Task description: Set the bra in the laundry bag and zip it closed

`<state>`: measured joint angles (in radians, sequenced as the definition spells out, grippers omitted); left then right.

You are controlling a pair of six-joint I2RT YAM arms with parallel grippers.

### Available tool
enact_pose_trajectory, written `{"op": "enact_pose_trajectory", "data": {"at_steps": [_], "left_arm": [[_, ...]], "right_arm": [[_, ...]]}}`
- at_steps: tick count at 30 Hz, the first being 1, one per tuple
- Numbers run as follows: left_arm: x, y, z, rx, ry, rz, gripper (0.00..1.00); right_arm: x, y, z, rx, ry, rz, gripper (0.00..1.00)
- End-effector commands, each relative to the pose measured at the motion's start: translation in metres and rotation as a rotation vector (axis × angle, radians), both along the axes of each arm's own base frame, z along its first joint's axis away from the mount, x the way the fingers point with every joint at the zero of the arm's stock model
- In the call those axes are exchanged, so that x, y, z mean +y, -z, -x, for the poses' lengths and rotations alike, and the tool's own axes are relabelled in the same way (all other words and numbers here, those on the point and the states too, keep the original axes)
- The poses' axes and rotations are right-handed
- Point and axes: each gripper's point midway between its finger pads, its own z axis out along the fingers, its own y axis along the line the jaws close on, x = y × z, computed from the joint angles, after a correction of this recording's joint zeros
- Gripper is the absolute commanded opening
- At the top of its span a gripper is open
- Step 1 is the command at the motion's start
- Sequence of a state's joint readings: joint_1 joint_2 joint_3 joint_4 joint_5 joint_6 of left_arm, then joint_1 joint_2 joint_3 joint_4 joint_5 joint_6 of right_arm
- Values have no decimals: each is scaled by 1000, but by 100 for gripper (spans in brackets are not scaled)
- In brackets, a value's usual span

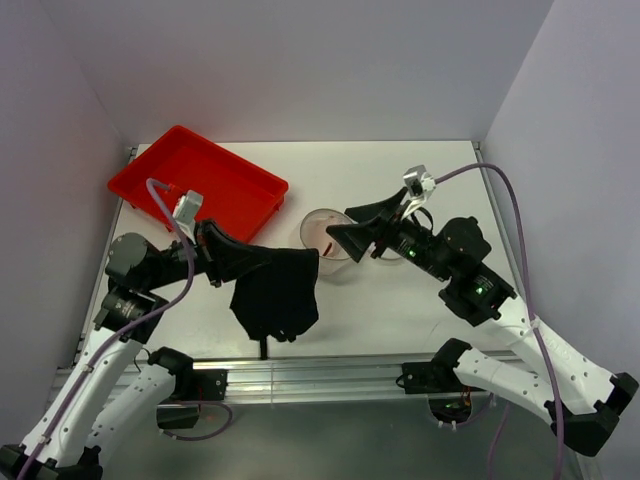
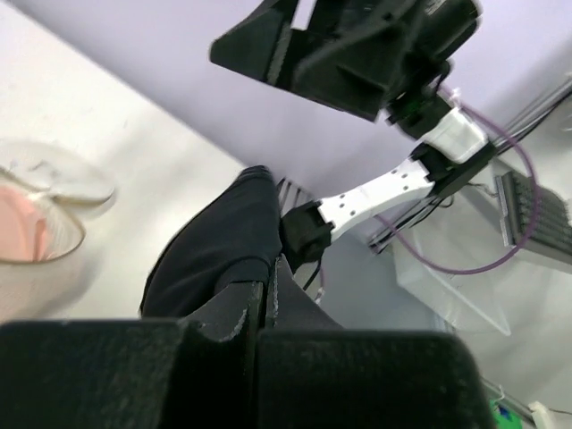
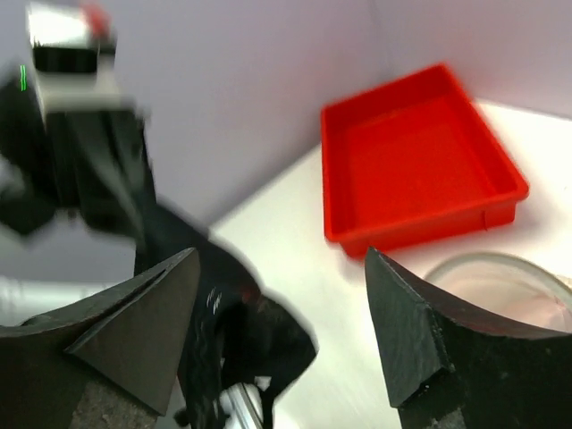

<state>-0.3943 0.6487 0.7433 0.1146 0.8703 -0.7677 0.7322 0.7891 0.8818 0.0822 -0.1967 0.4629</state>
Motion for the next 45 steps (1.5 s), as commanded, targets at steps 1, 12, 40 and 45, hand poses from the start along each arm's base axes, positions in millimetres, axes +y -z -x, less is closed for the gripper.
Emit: {"op": "enact_pose_trajectory", "data": {"at_steps": [1,12,40,45], "left_arm": [[0,19,-7,42,-10,-126,0],[4,40,-25,128,-52,-309,0],[-10,-1,9,9,177,-179,0],[-9,-6,6,-14,145,-178,0]], "right_arm": [[14,29,23,-103,-193,236,82],[51,35,30,-141,-405,320,84],[111,98,70,-131,-806,374,97],[112,91,70,-143,-760,316,52]]}}
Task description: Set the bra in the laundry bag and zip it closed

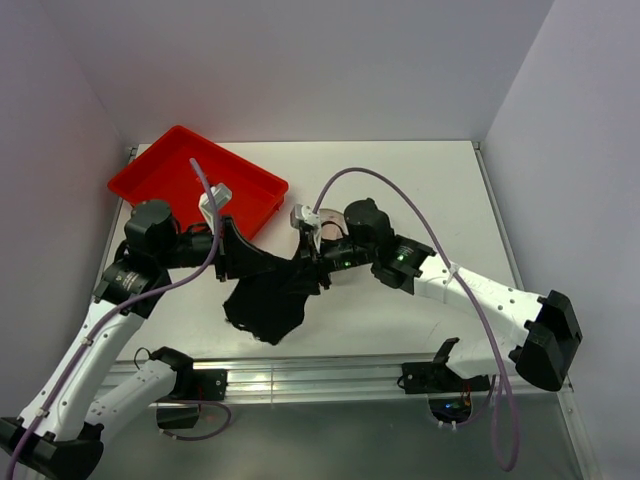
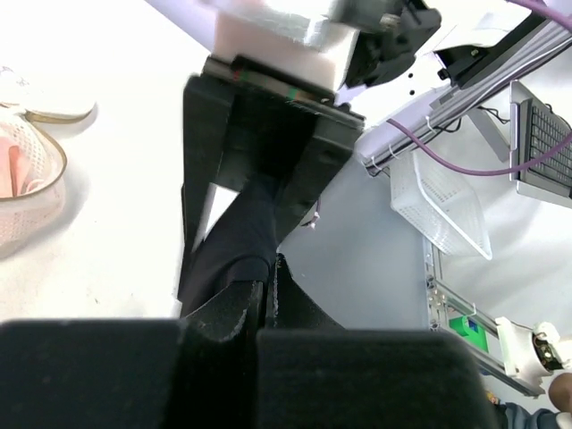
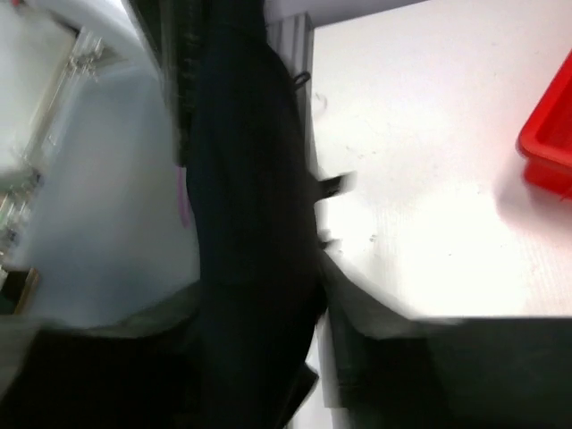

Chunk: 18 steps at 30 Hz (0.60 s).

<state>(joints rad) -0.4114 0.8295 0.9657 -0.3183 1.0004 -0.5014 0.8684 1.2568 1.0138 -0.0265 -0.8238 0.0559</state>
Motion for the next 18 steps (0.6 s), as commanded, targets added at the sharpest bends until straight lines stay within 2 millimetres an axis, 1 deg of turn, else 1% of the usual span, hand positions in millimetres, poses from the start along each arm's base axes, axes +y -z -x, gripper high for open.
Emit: {"op": "enact_pose_trajectory", "data": {"at_steps": [1,2,3,4,5,6,7,8,9,10,11,12,13,14,15,16,17,18], "left_arm": [[1,-33,3,-123,-1,48,0],[3,-33,-2,-133,-36,37,0],[4,-35,-4,-141,-59,33,2],[6,-40,-7,-155,-84,31,9],[9,-38,-15,-158,-143,10,27],[11,-39,-19,-163,-171,2,35],[13,-45,-22,-178,-200,2,42],[15,-47,-27,-176,-235,-4,48],[22,-47,-39,-173,-319,-21,57],[25,-53,-43,-181,-361,-20,61],[29,-55,-48,-179,-405,-21,63],[36,-58,-57,-188,-476,-20,65],[39,-60,-60,-189,-508,-15,66],[43,-61,-63,-176,-542,-9,65],[48,-61,-71,-174,-599,-9,63],[51,-57,-75,-167,-625,-9,61],[52,-54,-78,-152,-648,-6,60],[54,-51,-82,-140,-668,-7,58]], "right_arm": [[0,-21,1,-31,28,-90,36],[-3,-24,1,-39,42,-99,29],[-5,-25,1,-38,57,-102,19],[-7,-22,-2,-38,85,-98,15],[-11,-31,-3,-53,110,-125,11],[-13,-33,-6,-54,140,-134,7],[-16,-32,-9,-42,172,-139,0],[-21,-42,-14,-57,214,-164,0],[-24,-45,-17,-55,241,-170,0],[-28,-47,-21,-52,270,-175,0],[-35,-54,-25,-62,315,-189,0],[-39,-58,-29,-63,352,-196,0],[-45,-59,-32,-56,389,-196,0],[-55,-69,-36,-71,435,-221,0],[-63,-74,-47,-79,512,-231,0],[-70,-77,-51,-76,552,-243,0],[-83,-85,-56,-89,602,-267,0],[-93,-89,-63,-96,658,-279,0]]}}
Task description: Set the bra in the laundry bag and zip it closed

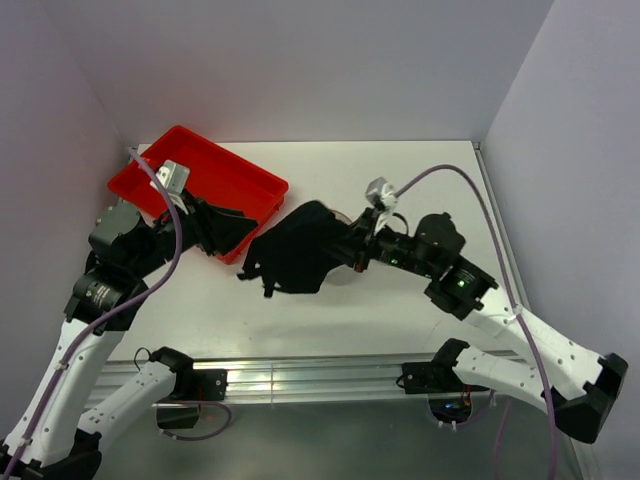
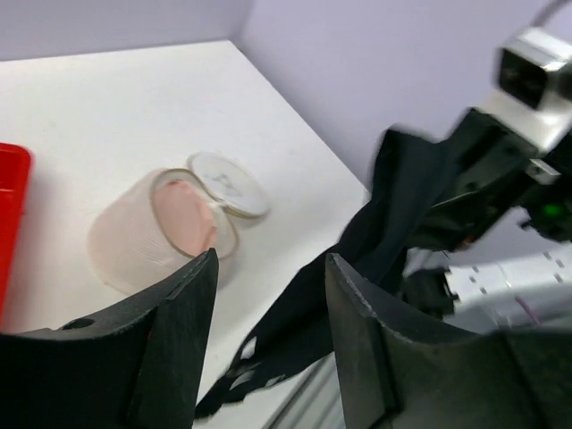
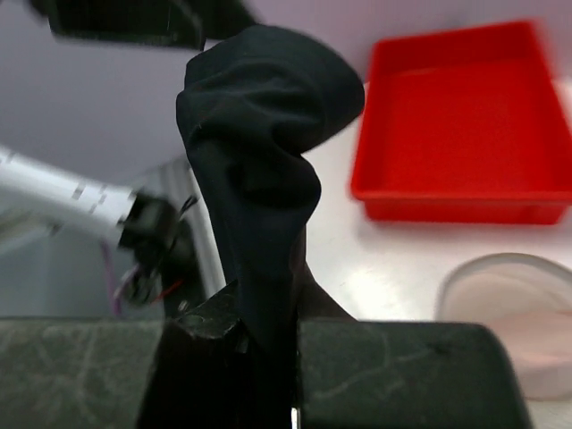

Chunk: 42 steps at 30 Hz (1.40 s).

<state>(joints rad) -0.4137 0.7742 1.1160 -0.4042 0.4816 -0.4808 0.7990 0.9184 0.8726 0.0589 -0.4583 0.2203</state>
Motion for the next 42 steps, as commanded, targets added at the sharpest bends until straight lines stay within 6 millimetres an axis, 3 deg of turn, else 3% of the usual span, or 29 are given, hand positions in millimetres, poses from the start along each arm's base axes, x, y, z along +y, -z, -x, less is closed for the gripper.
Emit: {"op": "enact_pose_trajectory", "data": {"at_steps": [1,6,13,17,20,22,26,31,37,39,41,42], "left_arm": [[16,3,-26,15,-178,27,56],[6,33,-44,108,-180,44,53],[-17,84,-78,241,-183,93,56],[-37,122,-98,319,-184,51,57],[-54,141,-102,355,-159,14,58],[-60,140,-110,340,-166,12,59],[-68,163,-126,375,-182,-40,60],[-80,177,-135,397,-167,-63,60],[-95,189,-140,421,-136,-75,53],[-97,189,-140,421,-126,-72,41],[-99,192,-141,427,-130,-70,23],[-99,191,-142,423,-130,-66,19]], "right_arm": [[-38,-29,-29,-24,238,-96,0],[-84,-36,-59,-38,439,-116,0],[-115,-14,-92,7,558,-92,0],[-123,-1,-96,27,559,-102,0],[-131,10,-99,44,581,-99,0],[-131,17,-98,66,569,-99,0],[-126,22,-93,80,528,-106,0],[-121,32,-92,99,497,-94,0],[-122,52,-106,130,533,-63,0],[-125,55,-111,127,558,-58,0],[-123,57,-118,128,560,-56,0],[-121,55,-119,123,550,-57,0]]}}
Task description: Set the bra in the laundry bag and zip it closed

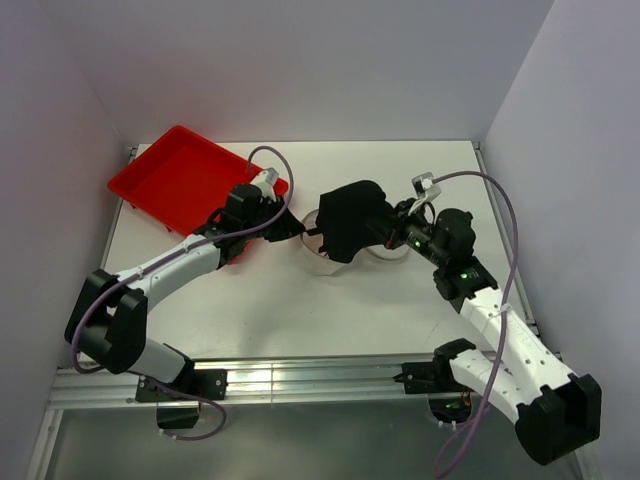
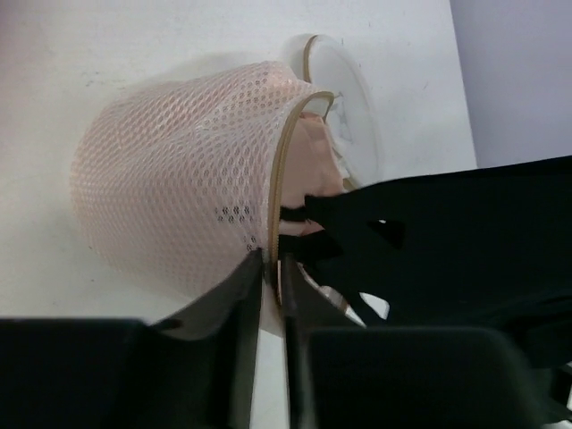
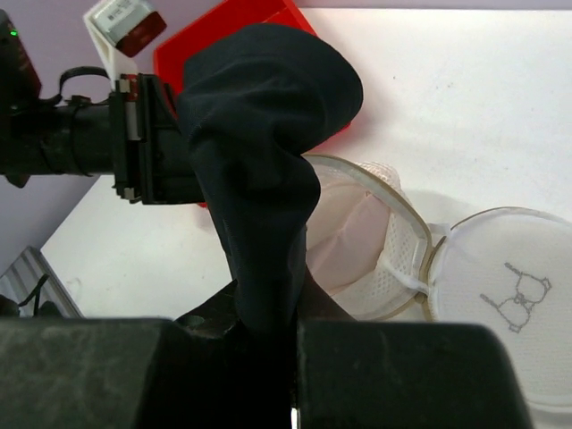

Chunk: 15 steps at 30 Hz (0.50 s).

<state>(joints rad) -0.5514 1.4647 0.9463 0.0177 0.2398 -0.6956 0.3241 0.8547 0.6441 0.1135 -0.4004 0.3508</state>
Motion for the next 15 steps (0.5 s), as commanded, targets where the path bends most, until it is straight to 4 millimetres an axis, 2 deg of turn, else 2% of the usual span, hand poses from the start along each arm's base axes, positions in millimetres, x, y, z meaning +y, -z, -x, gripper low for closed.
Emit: {"op": "enact_pose_trajectory", "data": {"at_steps": [1,4,6,9,15], "left_arm": [[-14,-30,-12,-89,20,59,10],[-16,-34,-12,-98,22,72,0],[-17,-36,-10,-106,28,83,0],[-19,-48,-7,-132,34,118,0],[-22,-58,-4,-160,47,163,0]], "right_arm": [[1,-15,-16,-69,17,-15,0],[4,-3,-23,-37,13,3,0],[11,2,-22,-24,-16,7,0],[23,21,-23,27,-36,33,0],[40,48,-22,85,-53,80,0]]}}
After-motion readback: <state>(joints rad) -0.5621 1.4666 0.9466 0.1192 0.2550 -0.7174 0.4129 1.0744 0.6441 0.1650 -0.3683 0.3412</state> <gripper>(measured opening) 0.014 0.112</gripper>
